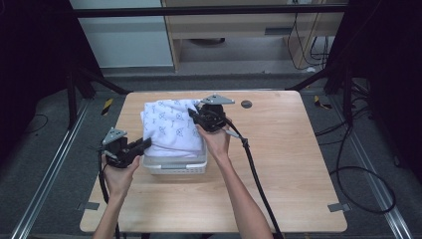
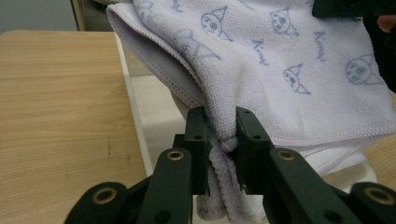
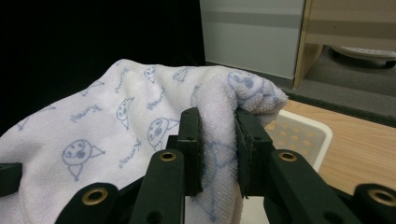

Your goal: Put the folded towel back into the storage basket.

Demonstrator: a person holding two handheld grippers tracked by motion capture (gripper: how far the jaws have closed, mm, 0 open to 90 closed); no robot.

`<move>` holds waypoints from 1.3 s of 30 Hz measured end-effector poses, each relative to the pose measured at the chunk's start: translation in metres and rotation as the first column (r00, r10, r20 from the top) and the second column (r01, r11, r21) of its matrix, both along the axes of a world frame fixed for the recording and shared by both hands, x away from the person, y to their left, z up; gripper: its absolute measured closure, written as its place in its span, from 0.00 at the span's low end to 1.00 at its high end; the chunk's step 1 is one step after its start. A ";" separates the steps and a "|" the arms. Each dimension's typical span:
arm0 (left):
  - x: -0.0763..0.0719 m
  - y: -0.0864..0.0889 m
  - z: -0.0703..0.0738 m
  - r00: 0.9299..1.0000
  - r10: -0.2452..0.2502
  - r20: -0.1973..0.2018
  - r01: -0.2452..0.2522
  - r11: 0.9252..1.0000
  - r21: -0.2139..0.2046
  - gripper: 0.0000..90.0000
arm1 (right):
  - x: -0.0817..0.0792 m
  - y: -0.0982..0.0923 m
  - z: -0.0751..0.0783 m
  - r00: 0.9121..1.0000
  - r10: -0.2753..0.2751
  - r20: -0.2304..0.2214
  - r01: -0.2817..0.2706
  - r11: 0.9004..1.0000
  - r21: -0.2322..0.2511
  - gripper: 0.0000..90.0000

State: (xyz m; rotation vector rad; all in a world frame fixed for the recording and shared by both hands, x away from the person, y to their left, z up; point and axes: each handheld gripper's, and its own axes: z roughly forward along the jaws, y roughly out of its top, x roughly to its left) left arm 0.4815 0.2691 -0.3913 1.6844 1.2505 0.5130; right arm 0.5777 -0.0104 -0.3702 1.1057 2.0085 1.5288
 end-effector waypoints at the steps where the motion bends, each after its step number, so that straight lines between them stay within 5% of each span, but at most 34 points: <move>1: 0.001 0.000 -0.001 1.000 0.000 -0.003 0.000 1.000 0.002 0.85 | 0.001 0.001 -0.002 1.000 0.001 -0.001 -0.001 1.000 -0.004 0.83; 39: 0.022 -0.013 -0.037 0.995 -0.018 -0.102 0.027 0.996 0.083 0.85 | 0.017 0.003 -0.046 0.996 -0.035 -0.085 0.028 0.996 -0.084 0.82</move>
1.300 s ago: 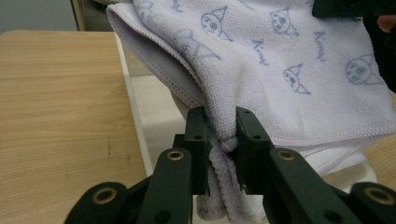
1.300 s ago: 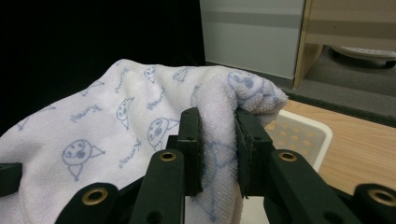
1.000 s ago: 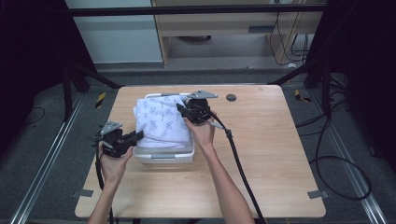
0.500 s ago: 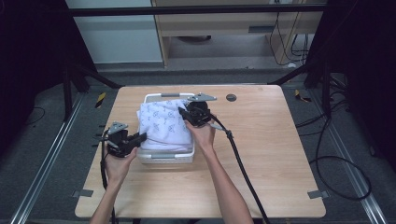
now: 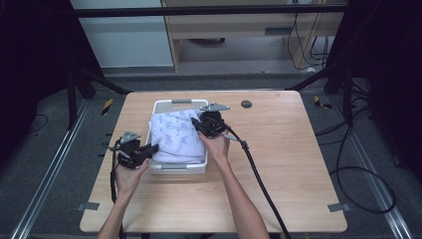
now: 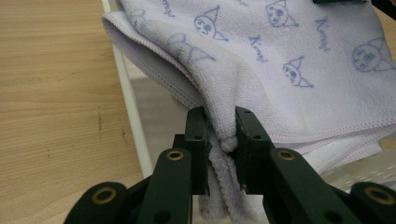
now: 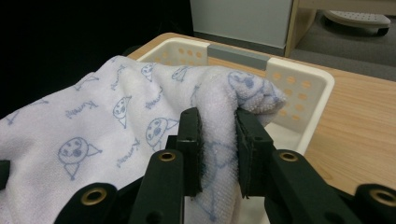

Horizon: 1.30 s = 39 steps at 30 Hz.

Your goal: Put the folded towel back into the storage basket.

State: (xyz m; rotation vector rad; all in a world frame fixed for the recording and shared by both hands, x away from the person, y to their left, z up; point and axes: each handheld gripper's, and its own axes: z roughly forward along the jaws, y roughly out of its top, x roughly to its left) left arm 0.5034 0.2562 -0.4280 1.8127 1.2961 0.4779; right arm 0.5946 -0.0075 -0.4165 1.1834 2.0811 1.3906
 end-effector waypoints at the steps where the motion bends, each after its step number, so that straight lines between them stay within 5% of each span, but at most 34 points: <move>1: 0.000 0.000 -0.001 1.000 0.000 -0.002 0.000 1.000 0.002 0.85 | 0.000 0.000 -0.001 1.000 -0.002 -0.004 0.002 1.000 0.001 0.82; 29: 0.005 -0.008 -0.011 0.999 0.016 -0.048 -0.012 0.995 0.098 0.81 | 0.008 0.004 -0.026 0.996 0.011 -0.088 -0.019 0.995 -0.097 0.76; 39: -0.002 0.000 0.003 0.999 0.040 0.029 -0.042 0.997 0.062 0.78 | 0.001 -0.005 -0.013 0.999 0.015 -0.034 -0.018 0.995 -0.100 0.70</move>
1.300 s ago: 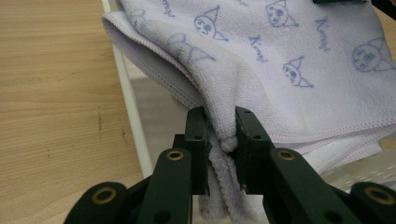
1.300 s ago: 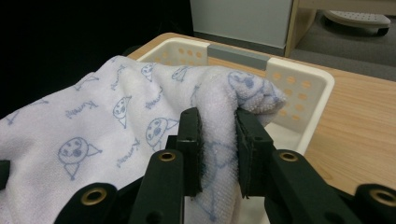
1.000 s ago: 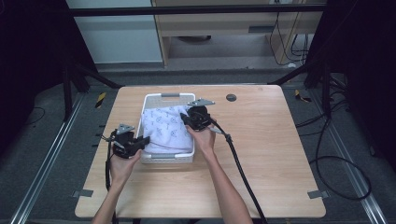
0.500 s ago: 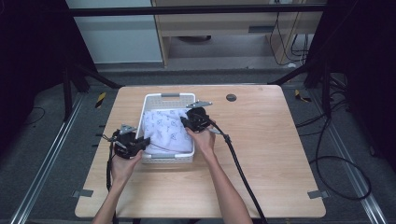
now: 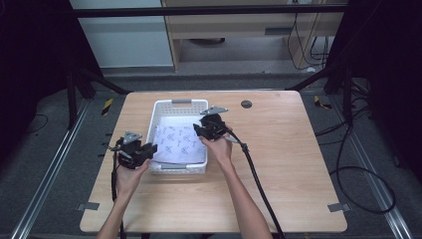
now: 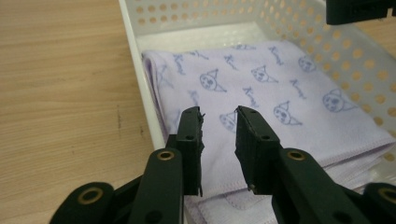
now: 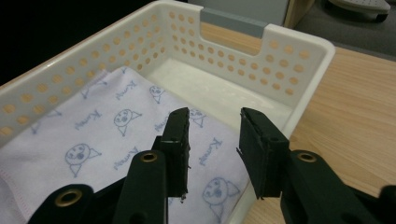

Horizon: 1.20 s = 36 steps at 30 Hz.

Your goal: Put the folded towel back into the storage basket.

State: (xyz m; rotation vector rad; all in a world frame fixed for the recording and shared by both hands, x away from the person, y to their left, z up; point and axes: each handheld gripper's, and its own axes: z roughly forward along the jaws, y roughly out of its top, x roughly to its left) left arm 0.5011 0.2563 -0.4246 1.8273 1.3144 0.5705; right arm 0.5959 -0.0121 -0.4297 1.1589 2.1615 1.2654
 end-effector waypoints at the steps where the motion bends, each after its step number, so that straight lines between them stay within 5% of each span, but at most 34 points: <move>1: -0.001 0.001 0.002 1.000 0.002 0.006 -0.002 1.000 -0.005 0.77 | -0.001 -0.002 0.001 1.000 0.001 0.004 -0.001 1.000 0.004 0.69; 14: -0.013 0.011 0.013 0.998 0.003 0.059 0.000 0.999 -0.050 0.68 | -0.027 -0.038 0.017 0.999 -0.006 0.043 0.004 0.999 0.035 0.49; 36: -0.039 0.019 0.007 0.996 -0.025 0.090 0.027 1.000 -0.016 0.54 | -0.081 -0.118 0.019 0.999 -0.031 0.032 0.029 0.997 0.067 0.30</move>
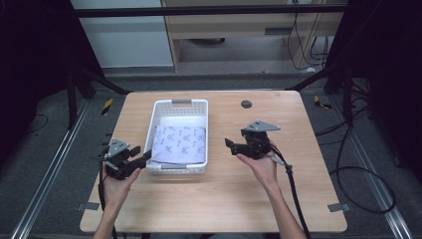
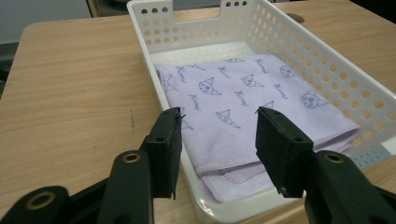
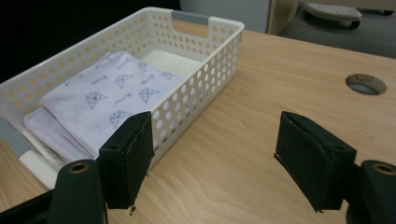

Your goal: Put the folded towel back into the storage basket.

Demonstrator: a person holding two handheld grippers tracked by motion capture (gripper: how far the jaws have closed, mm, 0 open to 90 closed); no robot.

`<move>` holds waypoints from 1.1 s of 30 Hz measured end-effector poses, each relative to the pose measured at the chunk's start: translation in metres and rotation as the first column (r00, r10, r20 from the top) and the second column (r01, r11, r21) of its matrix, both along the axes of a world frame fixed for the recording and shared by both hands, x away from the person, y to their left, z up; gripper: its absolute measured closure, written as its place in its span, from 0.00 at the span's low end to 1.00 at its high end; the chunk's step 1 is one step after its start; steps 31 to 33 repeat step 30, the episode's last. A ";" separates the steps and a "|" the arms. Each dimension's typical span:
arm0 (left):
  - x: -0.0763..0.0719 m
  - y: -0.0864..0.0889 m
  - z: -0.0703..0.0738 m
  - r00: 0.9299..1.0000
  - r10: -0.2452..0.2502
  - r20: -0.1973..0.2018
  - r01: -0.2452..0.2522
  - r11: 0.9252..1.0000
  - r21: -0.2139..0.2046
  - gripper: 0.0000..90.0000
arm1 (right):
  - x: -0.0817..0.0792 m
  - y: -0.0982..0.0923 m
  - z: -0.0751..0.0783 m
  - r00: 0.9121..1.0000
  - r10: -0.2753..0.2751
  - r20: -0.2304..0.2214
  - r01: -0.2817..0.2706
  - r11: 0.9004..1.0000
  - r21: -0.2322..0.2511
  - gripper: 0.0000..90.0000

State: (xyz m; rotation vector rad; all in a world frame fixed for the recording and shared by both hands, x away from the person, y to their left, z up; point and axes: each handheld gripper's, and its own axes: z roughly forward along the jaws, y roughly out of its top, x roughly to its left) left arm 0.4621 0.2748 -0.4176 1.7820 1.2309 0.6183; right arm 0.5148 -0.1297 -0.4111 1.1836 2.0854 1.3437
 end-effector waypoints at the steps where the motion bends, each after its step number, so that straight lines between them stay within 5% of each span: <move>1: -0.001 0.000 -0.001 1.000 0.000 0.001 0.000 1.000 0.000 0.54 | -0.006 -0.008 -0.002 1.000 -0.001 -0.003 0.001 1.000 0.000 0.28; 19: -0.025 0.006 -0.014 0.999 -0.027 0.019 0.026 0.999 0.031 0.43 | -0.047 -0.070 -0.032 0.999 -0.052 -0.016 0.052 0.999 -0.004 0.19; 33: -0.040 0.015 -0.024 0.999 -0.028 0.021 0.026 0.998 0.052 0.37 | -0.056 -0.098 -0.048 0.993 -0.112 -0.024 0.112 0.994 -0.008 0.18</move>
